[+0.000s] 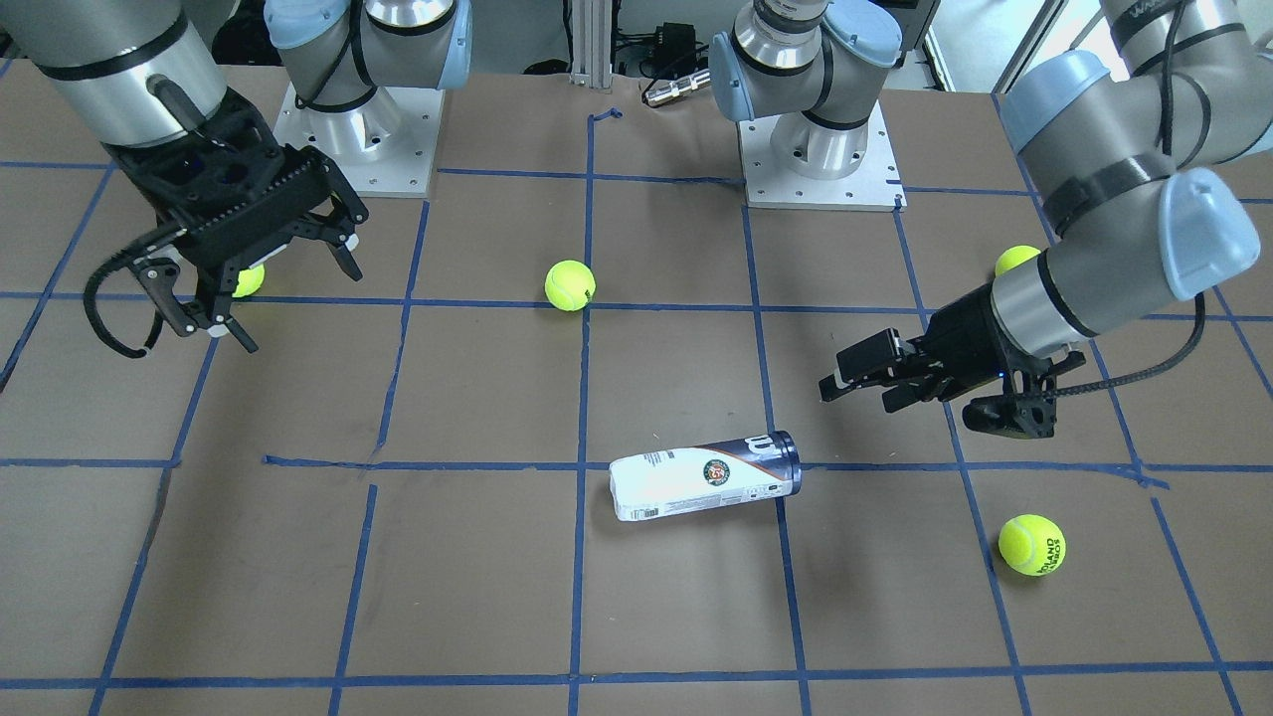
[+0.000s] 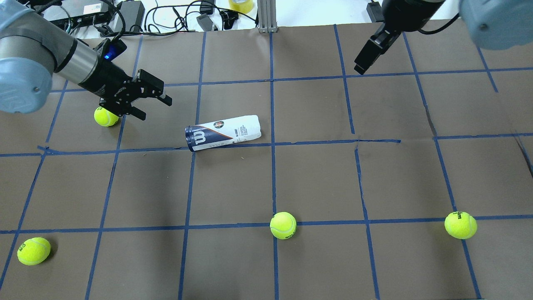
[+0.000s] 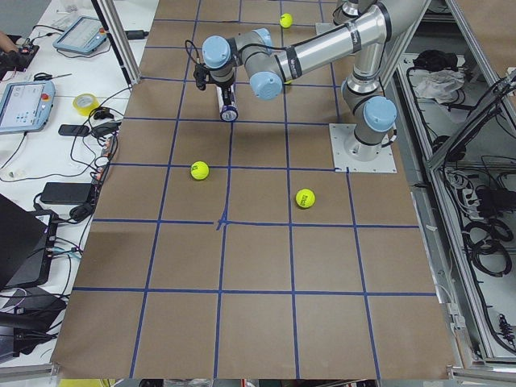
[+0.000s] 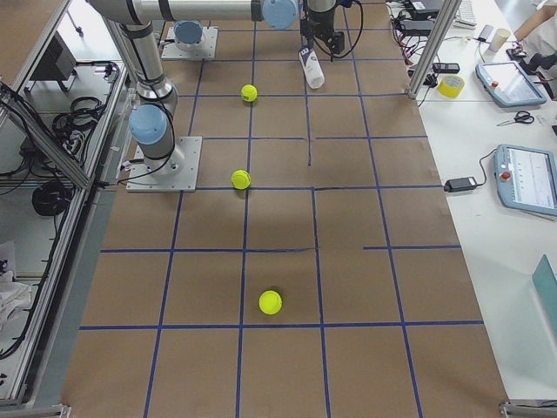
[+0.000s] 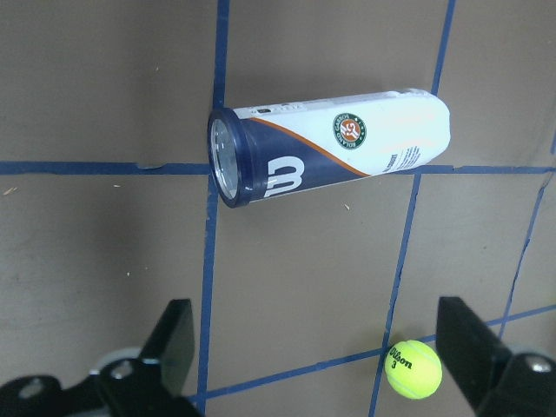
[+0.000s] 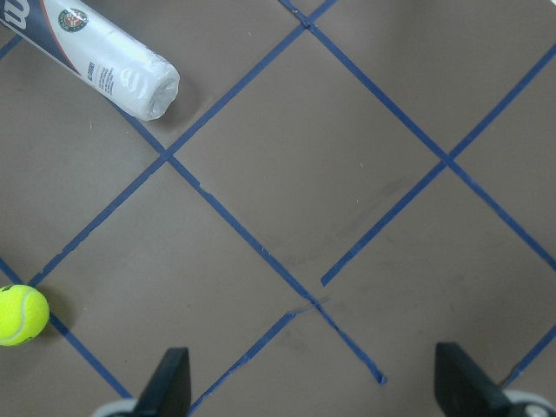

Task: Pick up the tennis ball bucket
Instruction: 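Raise the right gripper away while the left gripper moves toward the can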

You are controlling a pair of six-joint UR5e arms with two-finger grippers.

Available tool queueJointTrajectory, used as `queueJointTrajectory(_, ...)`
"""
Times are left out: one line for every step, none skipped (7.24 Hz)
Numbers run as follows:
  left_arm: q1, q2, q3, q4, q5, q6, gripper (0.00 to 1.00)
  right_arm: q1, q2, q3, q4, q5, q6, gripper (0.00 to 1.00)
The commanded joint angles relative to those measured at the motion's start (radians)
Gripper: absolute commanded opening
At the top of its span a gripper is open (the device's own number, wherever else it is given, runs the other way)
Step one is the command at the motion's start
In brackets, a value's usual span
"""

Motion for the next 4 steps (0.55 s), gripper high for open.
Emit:
queueJointTrajectory(0.001,-0.067,-0.060,0.071,-0.110,0.002,1.00,-0.011,-0.062,0.004,0.083,-0.027,0.232,1.00)
queueJointTrajectory(0.001,-0.087,-0.094,0.115,-0.115,0.003,1.00,-0.011,-0.088,0.006,0.085,-0.068,0.332,1.00)
queueJointTrajectory(0.001,-0.100,-0.119,0.120,-0.115,0.008,1.00,-0.010,-0.099,0.004,0.085,-0.076,0.417,1.00)
queueJointTrajectory(0.001,-0.113,-0.124,0.129,-0.120,0.008,1.00,0.009,-0.110,0.006,0.094,-0.078,0.507,1.00)
